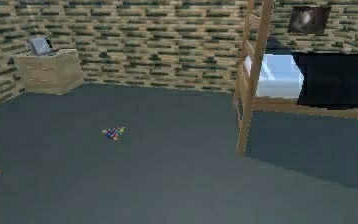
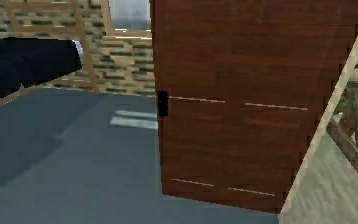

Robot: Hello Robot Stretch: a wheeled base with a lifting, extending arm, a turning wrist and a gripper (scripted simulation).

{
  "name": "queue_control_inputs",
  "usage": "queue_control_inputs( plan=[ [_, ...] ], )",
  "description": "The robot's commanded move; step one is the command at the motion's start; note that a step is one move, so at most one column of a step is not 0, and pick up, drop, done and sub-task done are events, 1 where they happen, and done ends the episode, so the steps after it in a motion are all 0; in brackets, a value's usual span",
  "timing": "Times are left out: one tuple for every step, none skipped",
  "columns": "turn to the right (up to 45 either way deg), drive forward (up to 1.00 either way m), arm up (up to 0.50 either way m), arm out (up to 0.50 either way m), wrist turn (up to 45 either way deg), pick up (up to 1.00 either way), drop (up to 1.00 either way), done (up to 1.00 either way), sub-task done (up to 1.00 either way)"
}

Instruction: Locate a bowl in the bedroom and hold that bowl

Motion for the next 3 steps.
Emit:
queue_control_inputs(
  plan=[
    [0.0,1.00,0.00,0.00,0.0,0.00,0.00,0.00,0.00],
    [0.0,1.00,0.00,0.00,0.0,0.00,0.00,0.00,0.00],
    [-6.0,0.00,0.00,0.00,0.0,0.00,0.00,0.00,0.00]
  ],
)
